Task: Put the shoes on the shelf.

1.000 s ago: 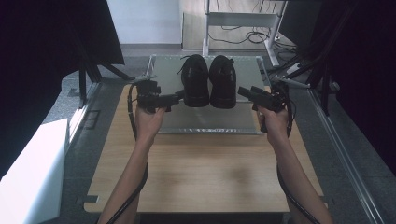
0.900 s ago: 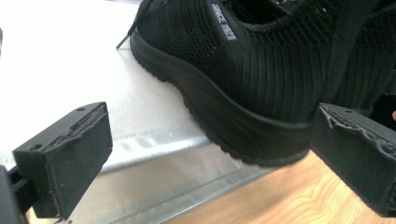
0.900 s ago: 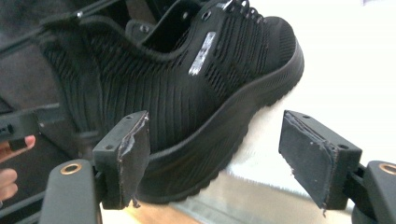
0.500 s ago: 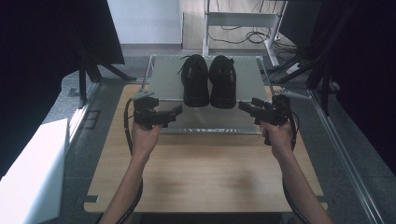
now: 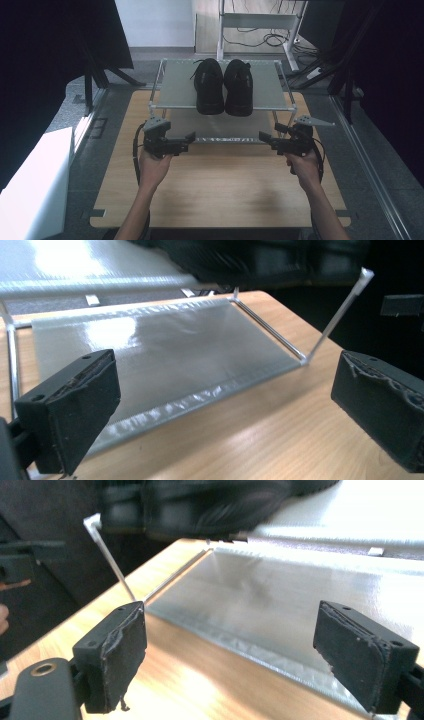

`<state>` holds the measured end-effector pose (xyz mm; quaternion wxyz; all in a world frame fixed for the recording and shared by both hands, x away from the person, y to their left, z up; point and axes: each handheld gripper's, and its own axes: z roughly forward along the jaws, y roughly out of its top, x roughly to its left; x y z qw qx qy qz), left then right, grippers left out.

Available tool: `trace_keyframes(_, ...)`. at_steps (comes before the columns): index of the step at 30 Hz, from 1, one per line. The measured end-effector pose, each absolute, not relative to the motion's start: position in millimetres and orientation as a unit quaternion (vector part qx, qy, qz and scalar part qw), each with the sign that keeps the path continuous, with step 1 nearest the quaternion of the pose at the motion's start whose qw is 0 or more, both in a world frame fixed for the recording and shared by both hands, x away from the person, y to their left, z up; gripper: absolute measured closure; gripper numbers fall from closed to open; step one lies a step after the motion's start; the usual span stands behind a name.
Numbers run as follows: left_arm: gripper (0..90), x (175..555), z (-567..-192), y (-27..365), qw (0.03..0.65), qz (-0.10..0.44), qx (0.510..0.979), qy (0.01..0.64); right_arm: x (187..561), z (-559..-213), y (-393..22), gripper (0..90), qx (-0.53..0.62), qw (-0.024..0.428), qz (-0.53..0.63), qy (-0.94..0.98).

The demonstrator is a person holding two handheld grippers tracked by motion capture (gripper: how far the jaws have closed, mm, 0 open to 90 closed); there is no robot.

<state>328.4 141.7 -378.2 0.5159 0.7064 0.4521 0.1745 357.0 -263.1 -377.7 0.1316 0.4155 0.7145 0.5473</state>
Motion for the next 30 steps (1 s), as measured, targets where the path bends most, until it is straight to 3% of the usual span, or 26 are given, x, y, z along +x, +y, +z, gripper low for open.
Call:
trace_keyframes(12, 0.0, 296.8, -403.6, 142.4, 0.508, 0.171, 0.726, 0.430, 329.7, -402.7, -269.1, 10.1, 0.403, 0.135, 0.527, 0.735)
trace_keyframes(30, 0.0, 262.5, -461.8, 124.0, 0.471, 0.168, 0.760, 0.415, 296.7, -455.2, -243.9, 0.0, 0.376, 0.131, 0.469, 0.788)
